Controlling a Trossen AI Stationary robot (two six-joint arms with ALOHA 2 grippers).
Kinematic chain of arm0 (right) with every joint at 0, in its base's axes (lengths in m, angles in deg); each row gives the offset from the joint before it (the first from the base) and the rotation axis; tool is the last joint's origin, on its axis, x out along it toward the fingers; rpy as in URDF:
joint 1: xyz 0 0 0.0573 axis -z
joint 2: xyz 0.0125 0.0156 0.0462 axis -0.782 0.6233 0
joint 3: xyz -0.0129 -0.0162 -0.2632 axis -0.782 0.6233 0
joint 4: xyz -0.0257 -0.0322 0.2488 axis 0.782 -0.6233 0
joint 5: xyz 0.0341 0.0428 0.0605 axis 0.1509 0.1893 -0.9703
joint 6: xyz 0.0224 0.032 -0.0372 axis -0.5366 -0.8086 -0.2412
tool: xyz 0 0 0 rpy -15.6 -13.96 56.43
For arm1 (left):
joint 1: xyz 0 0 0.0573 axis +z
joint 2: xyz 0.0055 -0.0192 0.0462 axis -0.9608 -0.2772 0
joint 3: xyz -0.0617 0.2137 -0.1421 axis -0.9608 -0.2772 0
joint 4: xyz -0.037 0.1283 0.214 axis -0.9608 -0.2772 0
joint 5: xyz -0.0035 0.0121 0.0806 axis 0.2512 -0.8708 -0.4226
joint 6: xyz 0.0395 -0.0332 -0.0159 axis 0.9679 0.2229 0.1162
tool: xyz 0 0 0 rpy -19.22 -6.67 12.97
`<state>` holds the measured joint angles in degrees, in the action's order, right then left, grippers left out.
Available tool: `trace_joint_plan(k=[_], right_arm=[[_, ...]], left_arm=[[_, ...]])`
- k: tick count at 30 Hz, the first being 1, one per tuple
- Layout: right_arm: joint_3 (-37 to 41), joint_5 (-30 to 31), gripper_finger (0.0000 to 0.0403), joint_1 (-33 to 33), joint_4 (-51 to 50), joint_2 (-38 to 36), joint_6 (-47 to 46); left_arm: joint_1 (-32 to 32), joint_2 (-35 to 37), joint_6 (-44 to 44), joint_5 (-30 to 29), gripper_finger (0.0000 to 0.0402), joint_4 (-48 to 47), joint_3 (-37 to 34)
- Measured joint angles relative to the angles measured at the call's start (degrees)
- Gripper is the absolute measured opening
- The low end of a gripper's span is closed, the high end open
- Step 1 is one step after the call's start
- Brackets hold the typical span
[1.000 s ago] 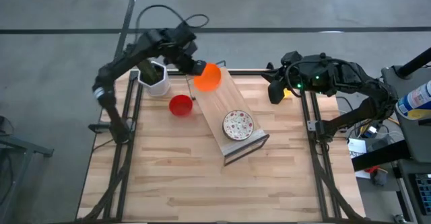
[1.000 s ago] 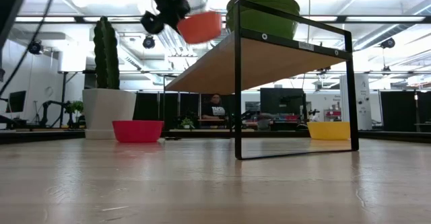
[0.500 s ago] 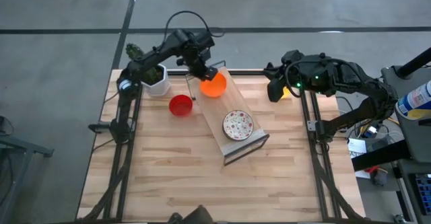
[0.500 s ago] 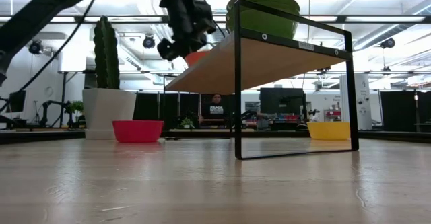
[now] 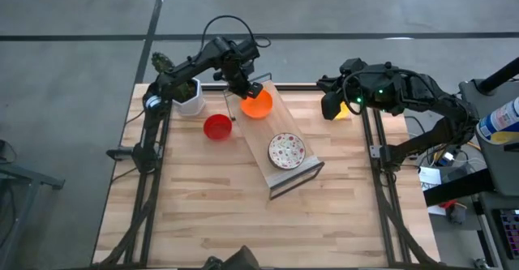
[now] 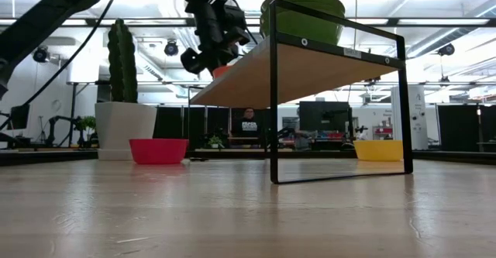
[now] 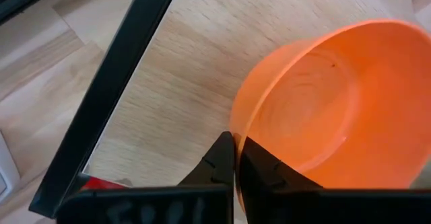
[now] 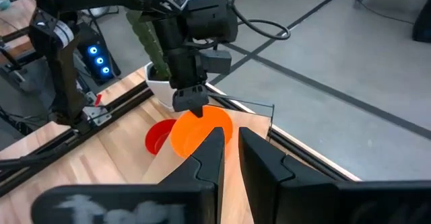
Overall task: Pick & Place Mini bowls
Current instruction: Put the orange bin on the shelf, then stack the yellow bowl on the orange bowl
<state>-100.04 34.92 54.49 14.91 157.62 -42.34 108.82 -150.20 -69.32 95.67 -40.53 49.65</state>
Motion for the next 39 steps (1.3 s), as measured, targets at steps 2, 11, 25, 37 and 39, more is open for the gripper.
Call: trace_joint_plan(k=[2, 11, 25, 37, 39], right_arm=[[0.0, 0.1, 0.0043, 0.23, 0.0, 0.0, -0.37], [0.0, 0.07, 0.0043, 0.34, 0.0, 0.03, -0.54], [0.24, -1.74, 0.0043, 0.89, -2.08, 1.51, 1.72], [7.33, -18.9, 0.0047, 14.68, -9.42, 1.93, -1.91], [9.68, -20.83, 0.0057, 17.2, -9.57, 1.99, -1.98]], left_arm=[[0.0, 0.0, -0.14, 0.0, 0.002, -0.48, 0.01], [0.0, 0.02, 0.84, -0.13, 0.0087, -0.91, 0.59], [-0.06, 4.79, 0.95, -0.13, 0.011, -1.07, 9.7], [-4.02, 16.71, -0.84, -0.05, 0.011, 6.32, 9.43], [-5.02, 18.31, -1.64, -0.05, 0.011, 6.86, 9.43]])
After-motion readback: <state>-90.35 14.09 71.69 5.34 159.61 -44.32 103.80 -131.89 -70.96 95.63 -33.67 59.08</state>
